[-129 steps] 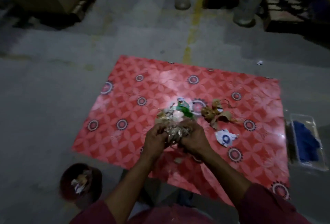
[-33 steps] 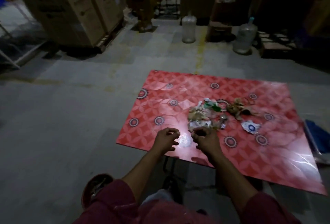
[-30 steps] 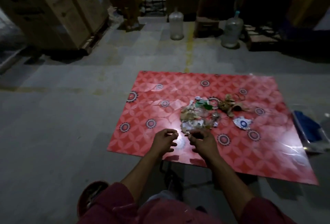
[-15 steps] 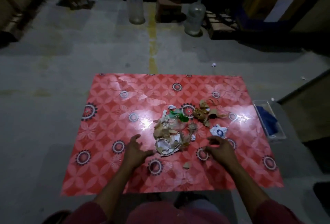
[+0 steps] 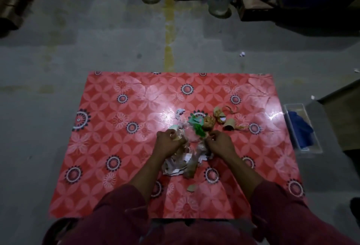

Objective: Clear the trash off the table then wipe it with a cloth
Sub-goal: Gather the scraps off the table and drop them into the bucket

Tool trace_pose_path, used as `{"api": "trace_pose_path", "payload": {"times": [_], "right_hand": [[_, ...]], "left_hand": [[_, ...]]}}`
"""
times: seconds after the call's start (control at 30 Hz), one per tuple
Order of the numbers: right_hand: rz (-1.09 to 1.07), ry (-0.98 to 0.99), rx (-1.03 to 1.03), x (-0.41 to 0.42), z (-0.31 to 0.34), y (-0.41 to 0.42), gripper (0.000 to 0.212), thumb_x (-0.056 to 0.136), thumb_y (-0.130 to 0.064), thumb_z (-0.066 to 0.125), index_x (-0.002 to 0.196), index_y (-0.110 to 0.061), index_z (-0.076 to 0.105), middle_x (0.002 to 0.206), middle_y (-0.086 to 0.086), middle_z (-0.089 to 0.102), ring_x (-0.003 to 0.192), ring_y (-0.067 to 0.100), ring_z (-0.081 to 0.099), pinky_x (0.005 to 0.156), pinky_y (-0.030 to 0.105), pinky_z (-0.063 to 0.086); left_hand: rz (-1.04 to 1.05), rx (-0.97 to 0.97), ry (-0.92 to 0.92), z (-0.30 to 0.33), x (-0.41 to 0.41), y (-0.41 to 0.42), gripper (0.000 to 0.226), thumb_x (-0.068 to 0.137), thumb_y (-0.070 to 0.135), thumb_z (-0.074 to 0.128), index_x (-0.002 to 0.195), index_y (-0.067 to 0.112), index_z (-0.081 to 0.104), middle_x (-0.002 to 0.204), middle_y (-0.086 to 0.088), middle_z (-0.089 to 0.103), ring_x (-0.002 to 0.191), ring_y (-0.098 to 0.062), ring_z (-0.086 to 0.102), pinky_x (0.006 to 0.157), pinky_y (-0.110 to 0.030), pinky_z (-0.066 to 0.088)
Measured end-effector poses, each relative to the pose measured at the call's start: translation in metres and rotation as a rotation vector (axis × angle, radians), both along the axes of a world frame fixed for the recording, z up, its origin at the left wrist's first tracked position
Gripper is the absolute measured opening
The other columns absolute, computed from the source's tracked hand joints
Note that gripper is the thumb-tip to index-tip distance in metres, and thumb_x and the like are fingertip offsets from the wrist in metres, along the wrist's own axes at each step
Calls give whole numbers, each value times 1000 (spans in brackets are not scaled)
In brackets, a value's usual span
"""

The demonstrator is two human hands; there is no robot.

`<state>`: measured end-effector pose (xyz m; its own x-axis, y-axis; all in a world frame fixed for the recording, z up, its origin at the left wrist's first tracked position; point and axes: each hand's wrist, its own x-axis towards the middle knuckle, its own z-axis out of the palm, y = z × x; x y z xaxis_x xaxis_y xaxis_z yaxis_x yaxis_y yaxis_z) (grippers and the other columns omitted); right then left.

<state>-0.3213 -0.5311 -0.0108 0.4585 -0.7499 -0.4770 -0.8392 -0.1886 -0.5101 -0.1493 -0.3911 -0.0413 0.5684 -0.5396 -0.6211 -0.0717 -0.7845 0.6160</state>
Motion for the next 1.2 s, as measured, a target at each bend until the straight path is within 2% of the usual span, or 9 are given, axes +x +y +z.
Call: {"api": "trace_pose_path", "payload": {"times": [0.13, 0.23, 0.37, 0.47, 0.63, 0.8, 0.9, 1.03, 1.2], "right_hand": [[-57, 74, -94, -10, 16, -50, 22, 93, -28, 58, 75, -19, 67, 58, -5, 59, 63, 25, 66, 52, 20, 36], [-144, 5, -208, -19, 20, -113, 19, 91, -24, 61, 101, -15, 75, 88, 12, 76, 86, 32, 71, 69, 29, 53], [-83, 8, -98, -14, -21, -177, 48, 92, -45, 57, 123, -9, 66, 107, 29, 70, 103, 41, 68, 85, 38, 51], [181, 33, 23, 3, -39, -164, 74, 85, -65, 41, 129, -8, 61, 116, 28, 64, 102, 35, 66, 88, 35, 51], [608, 104, 114, 19, -11, -81, 116, 68, -75, 74, 159, -37, 13, 154, 14, 20, 139, 44, 32, 115, 63, 37], [883, 299, 46, 11, -18, -43, 172, 39, -54, 99, 145, -46, -35, 165, 14, -26, 150, 50, -3, 112, 65, 38], [955, 272, -60, 12, -23, -13, 156, 58, -39, 96, 152, -38, -28, 166, 18, -23, 147, 48, 12, 94, 55, 53], [853, 43, -155, 20, -35, 16, 128, 65, -46, 86, 157, -36, -2, 158, 17, 15, 125, 46, 45, 79, 56, 59], [776, -114, -108, 21, -12, 2, 89, 70, -43, 80, 144, -32, 34, 124, 5, 52, 102, 32, 61, 73, 43, 57]], "left_hand": [[-19, 1, -178, 9, 27, -4, 81, 64, 66, 70, 132, 22, 63, 128, -16, 65, 93, -25, 69, 90, -43, 58], [38, -28, -217, 15, 57, -16, 81, 68, 54, 76, 139, 23, 53, 134, -18, 60, 100, -26, 67, 94, -44, 57], [-19, -24, -96, 14, 74, -50, 90, 77, 43, 74, 154, 23, 33, 158, -20, 32, 136, -37, 48, 108, -41, 44], [-361, 67, -60, 16, 56, -73, 104, 76, 74, 64, 160, 38, 14, 167, -17, 9, 151, -47, 17, 119, -66, 24], [-732, 203, -136, 28, 14, -57, 144, 58, 66, 87, 159, 40, -13, 169, -13, -9, 154, -44, -6, 121, -68, 14], [-851, 419, -159, 24, -3, -1, 172, 45, 45, 100, 146, 41, -39, 160, -16, -38, 149, -51, -21, 118, -71, 20], [-842, 334, -314, 12, -15, 24, 154, 63, 26, 95, 155, 34, -28, 164, -21, -22, 149, -52, 5, 108, -59, 44], [-711, 68, -419, 9, -28, 18, 115, 71, 39, 84, 158, 12, 14, 147, -20, 25, 119, -40, 51, 93, -44, 51], [-542, -107, -441, 28, -22, 13, 79, 68, 40, 87, 135, 18, 51, 121, -7, 45, 93, -25, 59, 74, -31, 50]]}}
